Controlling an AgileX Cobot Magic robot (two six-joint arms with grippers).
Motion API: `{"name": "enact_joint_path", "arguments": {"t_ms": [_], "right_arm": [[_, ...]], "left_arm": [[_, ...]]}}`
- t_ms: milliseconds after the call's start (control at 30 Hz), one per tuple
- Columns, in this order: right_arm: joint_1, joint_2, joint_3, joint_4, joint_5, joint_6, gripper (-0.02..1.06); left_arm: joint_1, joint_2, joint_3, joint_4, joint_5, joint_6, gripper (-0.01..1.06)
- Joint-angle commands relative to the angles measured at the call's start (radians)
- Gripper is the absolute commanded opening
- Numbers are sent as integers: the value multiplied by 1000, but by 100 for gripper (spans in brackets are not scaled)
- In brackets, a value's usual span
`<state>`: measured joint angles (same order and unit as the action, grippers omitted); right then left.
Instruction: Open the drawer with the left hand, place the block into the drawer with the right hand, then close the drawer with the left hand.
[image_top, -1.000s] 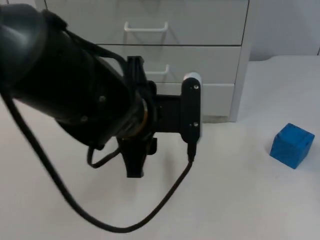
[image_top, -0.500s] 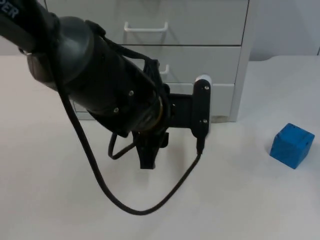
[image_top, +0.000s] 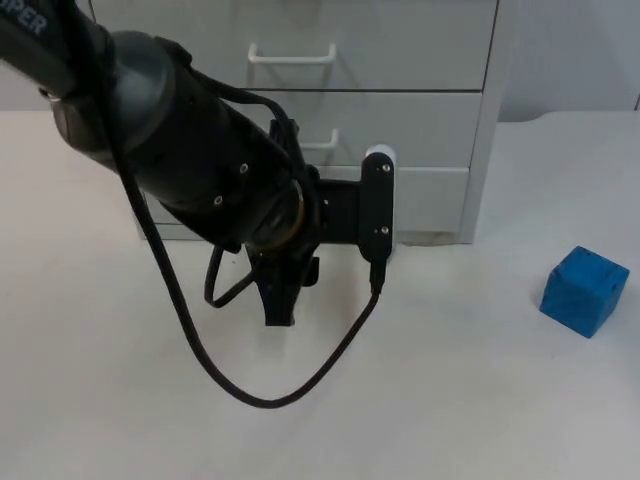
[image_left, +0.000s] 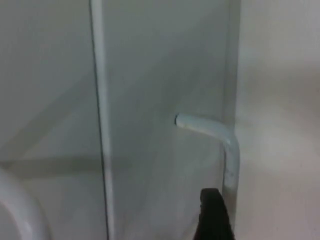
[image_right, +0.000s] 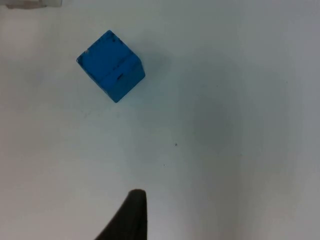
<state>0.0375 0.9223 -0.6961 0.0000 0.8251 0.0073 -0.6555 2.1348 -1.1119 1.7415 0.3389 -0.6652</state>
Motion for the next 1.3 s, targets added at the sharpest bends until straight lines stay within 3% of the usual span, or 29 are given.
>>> {"name": "enact_joint_path", "arguments": {"t_ms": [0, 133, 233, 267, 367, 400, 667, 1000, 1267], "right_arm": [[-5, 0, -5, 0, -10, 1, 105], [-5, 0, -5, 0, -10, 1, 105], [-5, 0, -5, 0, -10, 1, 105], [-5, 0, -5, 0, -10, 1, 105], [-5, 0, -5, 0, -10, 1, 105], [-5, 0, -5, 0, -10, 1, 105], [-5, 0, -5, 0, -14, 1, 105], [-5, 0, -5, 0, -28, 1, 105], [-5, 0, -5, 0, -29, 1, 105]], "left_arm": [[0, 9, -20, 3, -6, 7, 55], [5, 25, -40, 3, -11, 7, 53], [5, 29, -40, 3, -11, 10, 40], [5, 29, -40, 3, -11, 10, 40], [5, 29, -40, 3, -11, 10, 4], [5, 29, -40, 3, -20, 11, 0], [-27, 0, 24, -16, -4, 11, 0], [-161, -183, 300, -97, 10, -5, 0], [-245, -238, 387, -155, 34, -5, 0]]}}
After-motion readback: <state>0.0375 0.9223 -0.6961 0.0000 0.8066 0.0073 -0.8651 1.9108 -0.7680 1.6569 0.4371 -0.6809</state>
